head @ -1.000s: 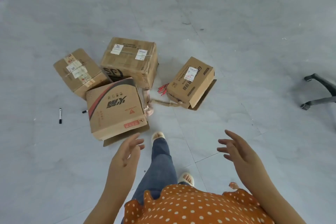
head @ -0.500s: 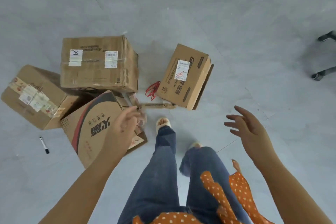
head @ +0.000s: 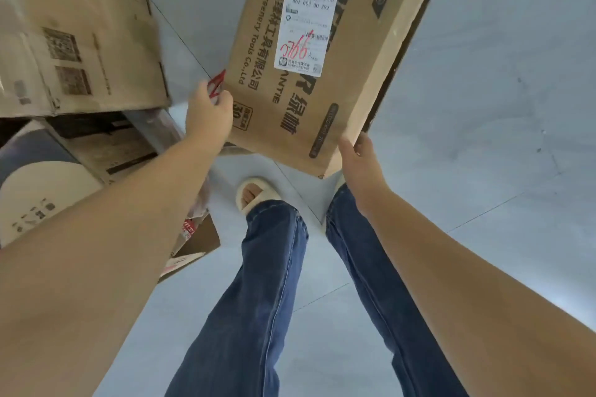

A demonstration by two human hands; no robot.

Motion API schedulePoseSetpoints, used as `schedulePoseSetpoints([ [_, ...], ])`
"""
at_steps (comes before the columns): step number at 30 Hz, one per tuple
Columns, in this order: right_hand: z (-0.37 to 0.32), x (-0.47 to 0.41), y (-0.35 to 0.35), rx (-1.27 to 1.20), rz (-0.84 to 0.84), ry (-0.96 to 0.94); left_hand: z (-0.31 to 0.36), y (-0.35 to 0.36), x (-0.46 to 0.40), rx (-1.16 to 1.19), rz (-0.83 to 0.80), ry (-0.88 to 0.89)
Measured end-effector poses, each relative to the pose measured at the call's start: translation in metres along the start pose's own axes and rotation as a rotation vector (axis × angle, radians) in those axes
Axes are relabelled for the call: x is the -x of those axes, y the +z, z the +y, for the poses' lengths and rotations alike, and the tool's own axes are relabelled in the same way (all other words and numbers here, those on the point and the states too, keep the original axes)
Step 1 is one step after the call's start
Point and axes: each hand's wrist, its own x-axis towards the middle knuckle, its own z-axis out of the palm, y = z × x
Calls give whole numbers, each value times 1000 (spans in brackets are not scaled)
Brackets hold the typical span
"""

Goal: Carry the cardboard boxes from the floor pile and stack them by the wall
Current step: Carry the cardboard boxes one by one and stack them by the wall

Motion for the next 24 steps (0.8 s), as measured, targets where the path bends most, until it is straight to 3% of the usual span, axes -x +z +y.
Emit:
schedulePoseSetpoints([
  [4, 8, -38, 28, -117, -56, 78, -31, 19, -25, 122, -85, -77],
  [10, -10, -19, 12, -246, -83, -13, -17, 2, -6, 288, -91, -98],
  [15, -60, 55, -20, -274, -34, -177, 34, -50, 55, 519, -52, -51],
  [24, -137, 243, -58, -311, -25, -272, 94, -189, 212, 743, -9, 46],
])
